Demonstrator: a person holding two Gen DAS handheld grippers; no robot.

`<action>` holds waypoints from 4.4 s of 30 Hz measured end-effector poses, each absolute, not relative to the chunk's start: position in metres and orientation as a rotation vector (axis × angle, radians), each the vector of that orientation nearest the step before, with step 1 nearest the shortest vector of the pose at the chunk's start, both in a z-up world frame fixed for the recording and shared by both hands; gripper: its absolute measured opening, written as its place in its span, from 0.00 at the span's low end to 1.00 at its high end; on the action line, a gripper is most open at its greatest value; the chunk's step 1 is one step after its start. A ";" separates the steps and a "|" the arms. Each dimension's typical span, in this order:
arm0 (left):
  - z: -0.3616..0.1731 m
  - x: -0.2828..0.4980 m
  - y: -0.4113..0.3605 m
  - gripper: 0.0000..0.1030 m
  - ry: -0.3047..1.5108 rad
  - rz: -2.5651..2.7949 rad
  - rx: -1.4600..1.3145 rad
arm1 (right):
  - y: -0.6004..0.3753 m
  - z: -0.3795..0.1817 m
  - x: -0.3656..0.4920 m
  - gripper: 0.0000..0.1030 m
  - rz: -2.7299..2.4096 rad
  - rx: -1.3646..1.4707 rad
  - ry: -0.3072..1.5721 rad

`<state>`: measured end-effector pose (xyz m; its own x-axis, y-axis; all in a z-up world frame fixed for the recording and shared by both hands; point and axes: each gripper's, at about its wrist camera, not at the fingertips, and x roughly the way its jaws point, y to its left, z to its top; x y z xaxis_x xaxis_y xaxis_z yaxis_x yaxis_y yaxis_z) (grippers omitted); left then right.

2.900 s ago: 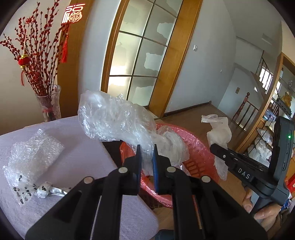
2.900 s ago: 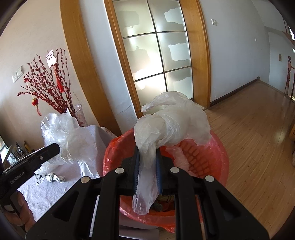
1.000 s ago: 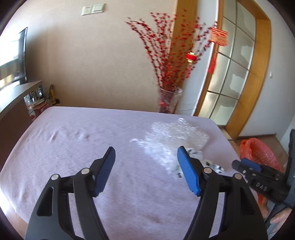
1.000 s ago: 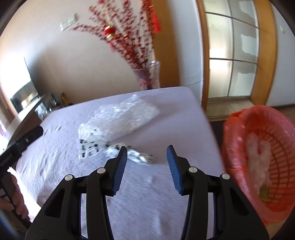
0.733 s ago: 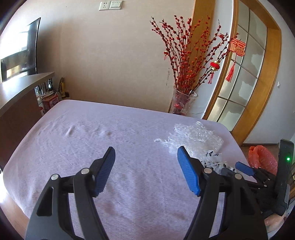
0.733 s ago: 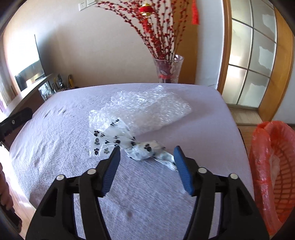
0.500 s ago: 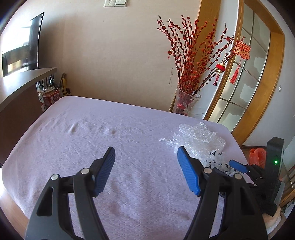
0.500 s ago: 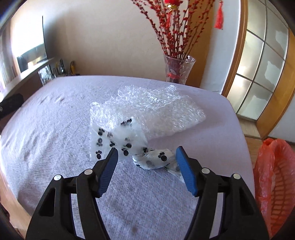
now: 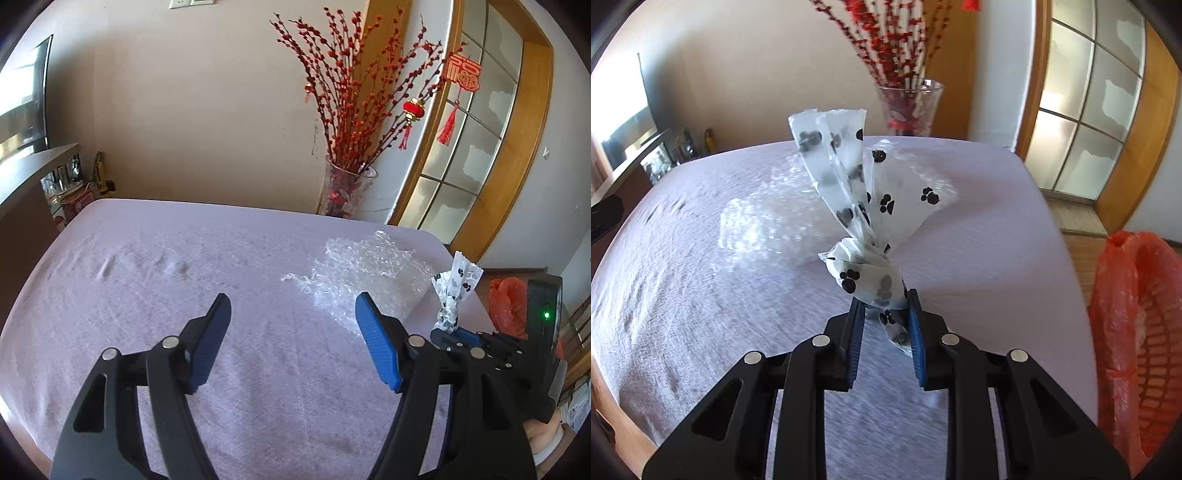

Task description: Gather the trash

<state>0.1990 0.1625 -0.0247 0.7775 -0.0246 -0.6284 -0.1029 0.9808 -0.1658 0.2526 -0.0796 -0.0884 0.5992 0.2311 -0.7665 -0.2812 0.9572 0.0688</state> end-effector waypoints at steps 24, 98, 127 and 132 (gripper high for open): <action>-0.100 0.315 0.071 0.49 0.944 -0.014 -0.031 | -0.160 -0.080 0.232 0.23 0.214 0.087 0.856; -0.048 0.240 -0.185 0.16 0.802 -0.566 -0.003 | -0.391 -0.031 0.163 0.23 -0.175 0.396 0.648; -0.018 0.154 -0.095 0.95 0.562 -0.351 0.063 | -0.306 0.009 0.093 0.98 -0.217 0.186 0.439; -0.001 0.115 -0.061 0.96 0.454 -0.225 0.114 | -0.268 0.010 0.073 0.98 -0.243 0.100 0.412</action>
<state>0.1147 -0.0614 -0.0012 0.8745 -0.1892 -0.4466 0.2399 0.9690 0.0594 0.0726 -0.2676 0.0101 0.8881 -0.2130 -0.4074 0.2533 0.9663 0.0469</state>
